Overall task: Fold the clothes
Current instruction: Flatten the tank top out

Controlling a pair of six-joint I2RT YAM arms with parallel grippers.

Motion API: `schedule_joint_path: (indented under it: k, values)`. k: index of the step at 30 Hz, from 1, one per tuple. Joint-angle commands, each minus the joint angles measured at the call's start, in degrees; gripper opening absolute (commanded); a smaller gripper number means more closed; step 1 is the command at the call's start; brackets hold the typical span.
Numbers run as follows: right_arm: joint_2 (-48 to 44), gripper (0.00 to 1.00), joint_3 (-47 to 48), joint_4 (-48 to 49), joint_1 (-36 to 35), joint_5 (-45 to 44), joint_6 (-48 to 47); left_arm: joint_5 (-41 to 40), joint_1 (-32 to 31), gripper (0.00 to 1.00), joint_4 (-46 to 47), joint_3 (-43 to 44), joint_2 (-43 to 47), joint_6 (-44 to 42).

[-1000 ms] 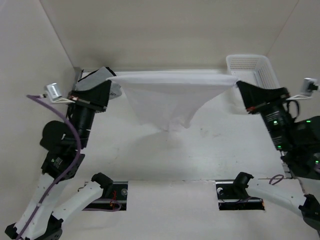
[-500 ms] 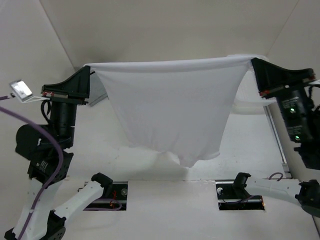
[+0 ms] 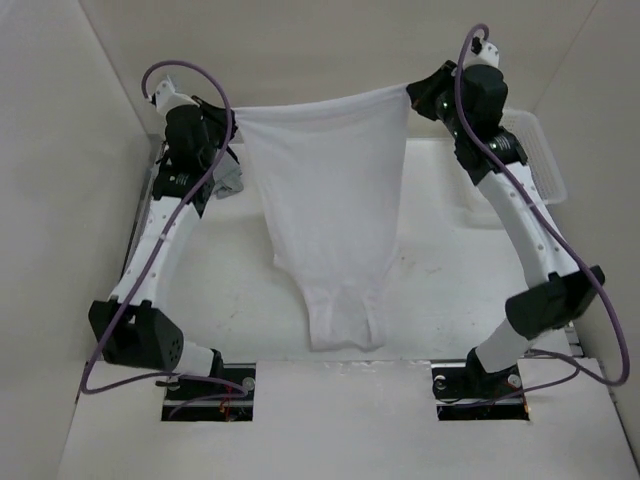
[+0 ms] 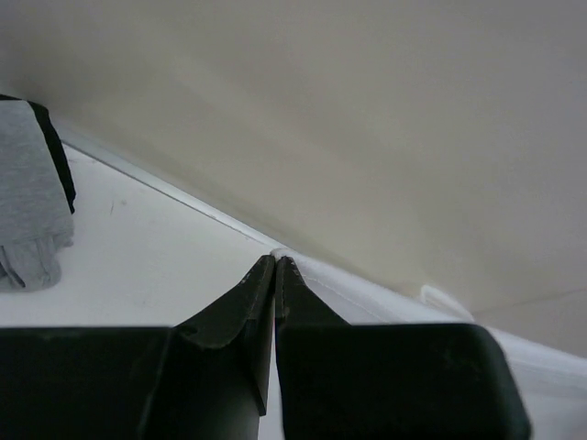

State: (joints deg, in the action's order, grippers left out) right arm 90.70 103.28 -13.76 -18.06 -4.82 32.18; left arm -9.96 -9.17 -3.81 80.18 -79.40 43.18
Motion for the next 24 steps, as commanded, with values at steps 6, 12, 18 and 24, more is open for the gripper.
schedule_joint_path:
  k: [6, 12, 18, 24]
  values:
    - [6.4, 0.0, 32.7, -5.6, 1.4, 6.7, 3.7, 5.6, 5.8, 0.0, 1.1, 20.3, -2.5, 1.5]
    - [-1.6, 0.0, 16.9, -2.2, 0.9, 6.4, 3.4, 4.6, 5.6, 0.0, 2.0, 14.1, 2.3, 0.7]
    - [-19.7, 0.0, -21.0, 10.3, -1.6, 3.7, 5.0, 0.6, 0.3, 0.01, 8.1, -11.4, 13.8, 1.1]
    - [-42.2, 0.0, -57.5, 16.0, -11.1, -2.2, 8.6, -4.2, -4.8, 0.01, 8.0, -41.6, 33.0, 1.6]
